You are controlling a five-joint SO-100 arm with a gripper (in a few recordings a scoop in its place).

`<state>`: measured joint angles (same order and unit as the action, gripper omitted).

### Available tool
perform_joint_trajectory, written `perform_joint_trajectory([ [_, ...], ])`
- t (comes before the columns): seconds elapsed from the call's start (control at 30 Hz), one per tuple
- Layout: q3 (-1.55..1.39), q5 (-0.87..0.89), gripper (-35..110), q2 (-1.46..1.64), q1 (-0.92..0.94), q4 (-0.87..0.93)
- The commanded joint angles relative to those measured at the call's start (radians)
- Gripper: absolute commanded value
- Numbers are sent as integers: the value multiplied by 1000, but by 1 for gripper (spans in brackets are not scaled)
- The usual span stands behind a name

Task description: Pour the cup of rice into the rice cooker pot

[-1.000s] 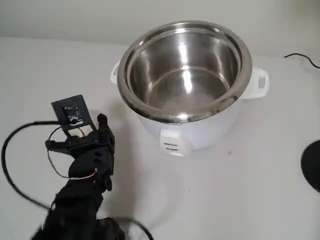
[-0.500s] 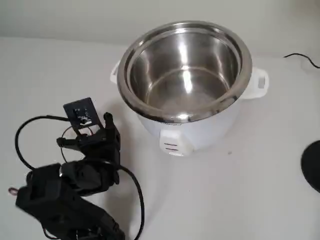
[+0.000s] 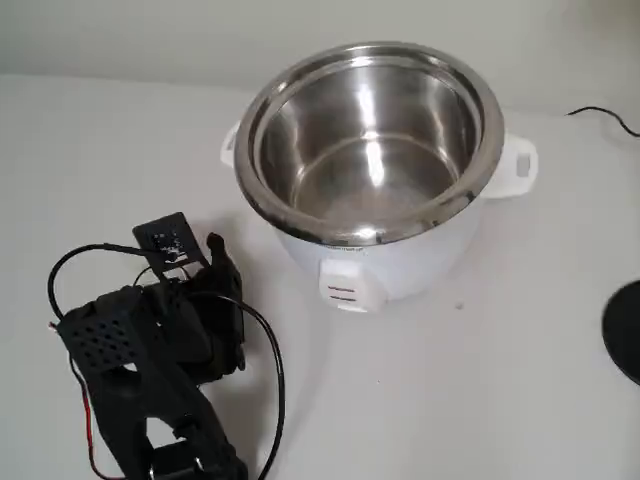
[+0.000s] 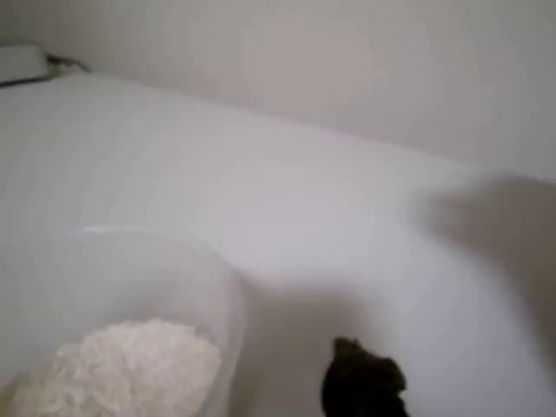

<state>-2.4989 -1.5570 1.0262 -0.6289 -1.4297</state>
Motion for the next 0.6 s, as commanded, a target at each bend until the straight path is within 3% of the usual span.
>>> perform_joint_trajectory([
  [0.0,86,-5,65,-32,-32,-41],
  [0.57,342,12,62,-287,-44,-117],
])
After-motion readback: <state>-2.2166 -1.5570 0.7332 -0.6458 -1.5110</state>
